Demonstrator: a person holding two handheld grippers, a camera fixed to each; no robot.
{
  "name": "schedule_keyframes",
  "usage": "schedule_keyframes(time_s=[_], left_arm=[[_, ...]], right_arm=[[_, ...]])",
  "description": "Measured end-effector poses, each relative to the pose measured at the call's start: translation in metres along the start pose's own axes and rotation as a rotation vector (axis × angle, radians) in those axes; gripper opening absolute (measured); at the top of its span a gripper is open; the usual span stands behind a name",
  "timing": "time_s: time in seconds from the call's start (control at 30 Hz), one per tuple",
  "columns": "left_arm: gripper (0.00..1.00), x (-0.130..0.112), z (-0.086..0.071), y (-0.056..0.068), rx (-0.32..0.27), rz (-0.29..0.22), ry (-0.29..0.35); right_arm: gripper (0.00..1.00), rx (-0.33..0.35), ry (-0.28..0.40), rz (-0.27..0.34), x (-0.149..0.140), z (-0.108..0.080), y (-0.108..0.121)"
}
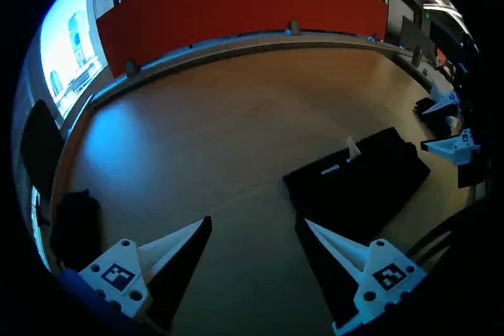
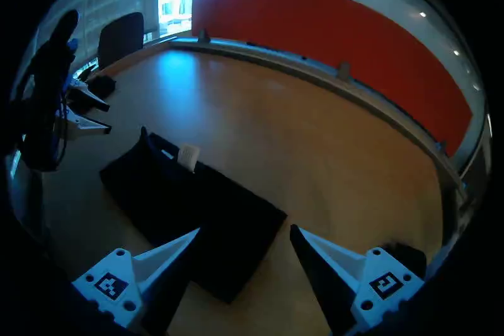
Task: Fold towel
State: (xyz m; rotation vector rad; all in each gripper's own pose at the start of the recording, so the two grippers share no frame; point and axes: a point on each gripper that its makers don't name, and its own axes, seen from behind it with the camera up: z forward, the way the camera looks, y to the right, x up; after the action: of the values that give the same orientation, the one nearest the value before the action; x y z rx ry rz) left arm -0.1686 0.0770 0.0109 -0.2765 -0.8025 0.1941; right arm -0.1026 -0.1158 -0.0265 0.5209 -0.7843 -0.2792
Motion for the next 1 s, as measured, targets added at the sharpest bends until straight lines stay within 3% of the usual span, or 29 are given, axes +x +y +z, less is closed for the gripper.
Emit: schedule_keyframes(time_s=[0.53, 1.0], left_arm=[[0.98, -0.042, -0.039, -0.027, 0.074, -0.146, 0.008], [0.99, -0.071, -0.053, -0.040, 0.106, -0.199, -0.010]], right_arm=[[1.00, 0.053, -0.001, -0.051, 0.017, 0.031, -0.032], [1.00, 0.102, -0.013, -0.102, 0.032, 0.062, -0.065]])
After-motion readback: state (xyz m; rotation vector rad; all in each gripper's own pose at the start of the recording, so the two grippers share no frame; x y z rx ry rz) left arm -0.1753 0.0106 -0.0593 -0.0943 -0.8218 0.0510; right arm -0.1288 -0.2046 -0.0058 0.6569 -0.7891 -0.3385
